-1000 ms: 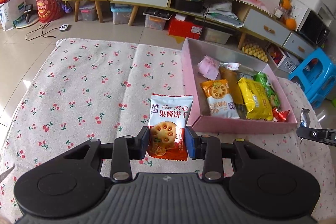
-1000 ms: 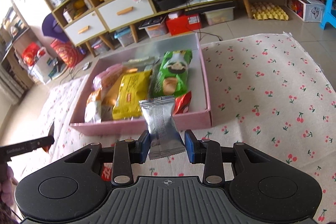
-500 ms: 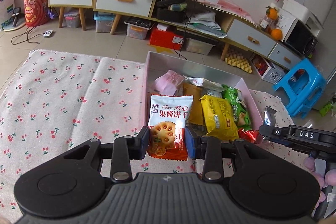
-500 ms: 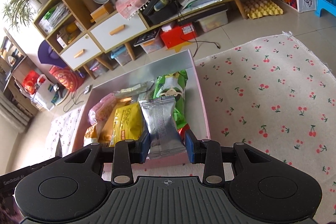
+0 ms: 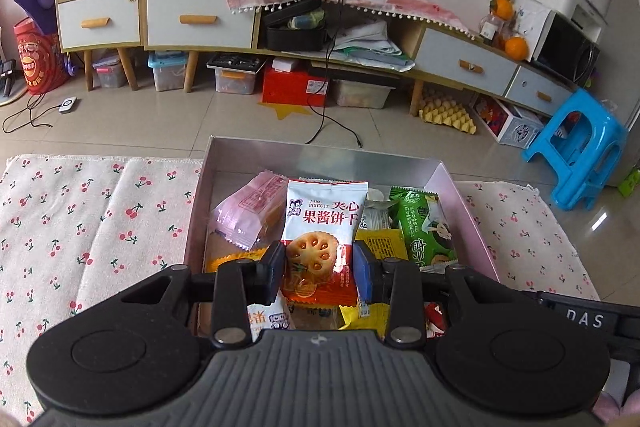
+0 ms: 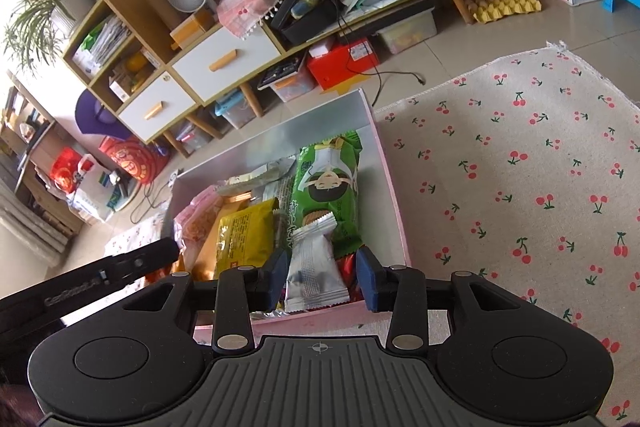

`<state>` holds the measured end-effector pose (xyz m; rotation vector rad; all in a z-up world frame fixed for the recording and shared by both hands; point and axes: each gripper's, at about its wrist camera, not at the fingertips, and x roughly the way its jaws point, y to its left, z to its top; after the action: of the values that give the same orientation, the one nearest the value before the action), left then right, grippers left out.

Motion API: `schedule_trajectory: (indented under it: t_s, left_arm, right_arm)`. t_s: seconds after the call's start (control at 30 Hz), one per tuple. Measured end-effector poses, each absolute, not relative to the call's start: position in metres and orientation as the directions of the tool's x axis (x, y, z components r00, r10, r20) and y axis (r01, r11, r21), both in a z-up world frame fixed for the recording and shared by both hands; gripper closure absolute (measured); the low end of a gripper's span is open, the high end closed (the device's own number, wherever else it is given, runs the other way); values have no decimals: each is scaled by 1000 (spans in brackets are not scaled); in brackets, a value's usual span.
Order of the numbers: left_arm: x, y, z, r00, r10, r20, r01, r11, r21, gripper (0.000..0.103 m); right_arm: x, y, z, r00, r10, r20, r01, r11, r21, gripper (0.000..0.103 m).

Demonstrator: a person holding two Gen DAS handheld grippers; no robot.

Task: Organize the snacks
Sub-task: 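Carry the biscuit packet and silver bar into the pink box and open both tools, then withdraw both tools from the box toward the red cake and wafer cake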

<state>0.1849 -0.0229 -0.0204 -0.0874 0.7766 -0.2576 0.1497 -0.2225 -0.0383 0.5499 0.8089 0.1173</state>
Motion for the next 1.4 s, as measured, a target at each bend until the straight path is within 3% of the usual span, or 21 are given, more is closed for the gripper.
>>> schedule_trajectory:
  t_s: [0.17,0.33,0.67,1.13,1.4]
  left_arm:
    - [190,-26,-22,689,-231,-687,177,973,-150,69]
    - [185,-27,-21,714,-200,-671,157,980,-125,44]
    - [175,-23,-14,709,-192,-679,166,981,-105,30]
    - [141,0,-7,693,-177,-699,158,983,-92,2]
    - [115,12,-19,655,-161,-738,161,984,-72,1]
  right_arm:
    - [150,-225,-37,693,303,-654,105,855,508,59]
    - [150,-225,-37,689,307,-656,105,854,510,51]
    - [146,-218,-28,686,319,-654,75,863,499,35]
    - [124,-204,-13,639,337,-691,16,893,449,19]
    - [103,-193,-14,605,321,-729,-12,919,395,15]
